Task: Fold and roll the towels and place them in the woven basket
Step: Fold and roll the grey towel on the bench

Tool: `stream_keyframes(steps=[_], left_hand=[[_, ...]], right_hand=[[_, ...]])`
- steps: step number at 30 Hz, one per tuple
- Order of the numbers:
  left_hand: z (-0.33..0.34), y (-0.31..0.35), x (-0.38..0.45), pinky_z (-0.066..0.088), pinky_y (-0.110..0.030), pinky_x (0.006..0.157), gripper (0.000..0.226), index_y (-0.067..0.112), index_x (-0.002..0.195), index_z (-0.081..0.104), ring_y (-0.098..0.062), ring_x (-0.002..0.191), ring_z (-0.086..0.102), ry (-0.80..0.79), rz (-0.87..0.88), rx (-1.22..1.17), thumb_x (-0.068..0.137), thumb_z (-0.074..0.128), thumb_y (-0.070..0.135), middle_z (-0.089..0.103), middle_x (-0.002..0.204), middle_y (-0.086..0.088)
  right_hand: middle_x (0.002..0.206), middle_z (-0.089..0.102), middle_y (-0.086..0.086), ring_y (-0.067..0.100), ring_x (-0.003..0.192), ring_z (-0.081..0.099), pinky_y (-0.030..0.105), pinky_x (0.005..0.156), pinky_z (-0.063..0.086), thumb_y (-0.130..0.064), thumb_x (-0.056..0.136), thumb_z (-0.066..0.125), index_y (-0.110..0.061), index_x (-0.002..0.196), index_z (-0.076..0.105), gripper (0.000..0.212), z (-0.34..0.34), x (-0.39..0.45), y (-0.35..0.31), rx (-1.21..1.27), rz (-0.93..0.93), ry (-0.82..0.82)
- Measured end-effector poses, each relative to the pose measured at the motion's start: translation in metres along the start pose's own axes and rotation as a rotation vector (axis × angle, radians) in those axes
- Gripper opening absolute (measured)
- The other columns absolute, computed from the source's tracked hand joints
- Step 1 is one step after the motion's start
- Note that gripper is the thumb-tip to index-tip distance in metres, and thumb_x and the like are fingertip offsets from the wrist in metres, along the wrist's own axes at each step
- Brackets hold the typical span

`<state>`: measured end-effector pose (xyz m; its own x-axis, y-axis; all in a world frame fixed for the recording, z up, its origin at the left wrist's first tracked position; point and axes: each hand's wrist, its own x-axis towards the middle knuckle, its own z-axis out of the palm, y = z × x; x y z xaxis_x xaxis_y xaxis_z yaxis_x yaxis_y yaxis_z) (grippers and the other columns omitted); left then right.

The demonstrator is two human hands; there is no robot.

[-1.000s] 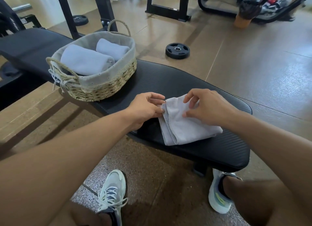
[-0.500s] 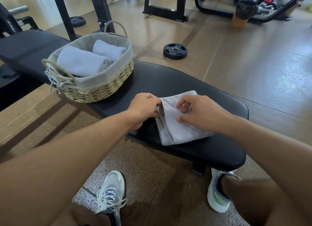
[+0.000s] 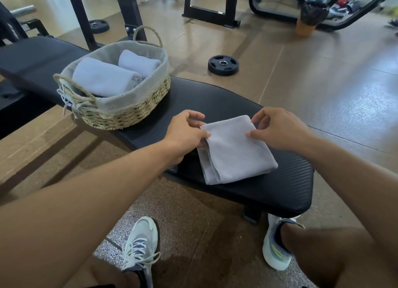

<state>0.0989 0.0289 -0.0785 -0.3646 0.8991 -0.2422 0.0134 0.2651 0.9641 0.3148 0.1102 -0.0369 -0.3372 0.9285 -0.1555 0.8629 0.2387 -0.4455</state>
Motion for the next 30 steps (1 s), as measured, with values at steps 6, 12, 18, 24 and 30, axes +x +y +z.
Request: stream_keyframes(steps=[6, 12, 18, 24, 30], left_hand=[[-0.013, 0.021, 0.008, 0.062, -0.033, 0.061, 0.037, 0.008, 0.110, 0.062, -0.026, 0.091, 0.069, -0.020, 0.008, 0.010, 0.082, 0.071, -0.013, 0.064, 0.101, -0.011], [-0.020, 0.005, 0.012, 0.060, -0.029, 0.055, 0.040, 0.006, 0.113, 0.061, -0.027, 0.094, 0.068, -0.011, -0.030, 0.117, 0.081, 0.074, -0.013, 0.062, 0.109, -0.014], [-0.020, 0.007, 0.012, 0.062, -0.035, 0.063, 0.042, 0.005, 0.110, 0.063, -0.029, 0.092, 0.070, -0.024, -0.054, 0.075, 0.076, 0.078, -0.013, 0.062, 0.107, -0.014], [-0.017, 0.007, 0.010, 0.063, -0.035, 0.062, 0.036, 0.005, 0.103, 0.065, -0.030, 0.093, 0.071, -0.048, -0.037, 0.109, 0.074, 0.080, -0.012, 0.062, 0.111, -0.017], [-0.025, -0.009, 0.018, 0.056, -0.042, 0.092, 0.034, 0.029, 0.099, 0.065, -0.018, 0.097, 0.067, 0.015, 0.123, 0.630, 0.074, 0.086, 0.021, 0.068, 0.107, 0.007]], right_hand=[[0.106, 0.062, -0.011, 0.017, 0.100, 0.060, 0.036, 0.084, 0.047, -0.064, 0.078, 0.074, -0.032, 0.115, 0.056, 0.052, -0.001, 0.002, 0.007, -0.088, 0.088, -0.140], [0.108, 0.059, -0.007, 0.019, 0.102, 0.057, 0.036, 0.083, 0.044, -0.070, 0.076, 0.071, -0.028, 0.120, 0.054, 0.063, 0.008, 0.000, 0.003, -0.190, 0.087, -0.245], [0.100, 0.069, -0.005, 0.012, 0.080, 0.069, 0.030, 0.064, 0.052, -0.059, 0.085, 0.071, -0.027, 0.119, 0.057, 0.049, 0.004, 0.002, 0.004, -0.148, 0.105, -0.325], [0.089, 0.067, -0.008, 0.005, 0.064, 0.064, 0.024, 0.053, 0.048, -0.045, 0.092, 0.070, -0.024, 0.123, 0.059, 0.039, -0.001, -0.003, 0.003, -0.071, 0.103, -0.347], [0.076, 0.070, 0.001, 0.011, 0.054, 0.059, 0.023, 0.047, 0.044, -0.054, 0.075, 0.082, -0.018, 0.103, 0.069, 0.048, 0.003, -0.003, 0.006, -0.039, 0.144, -0.428]])
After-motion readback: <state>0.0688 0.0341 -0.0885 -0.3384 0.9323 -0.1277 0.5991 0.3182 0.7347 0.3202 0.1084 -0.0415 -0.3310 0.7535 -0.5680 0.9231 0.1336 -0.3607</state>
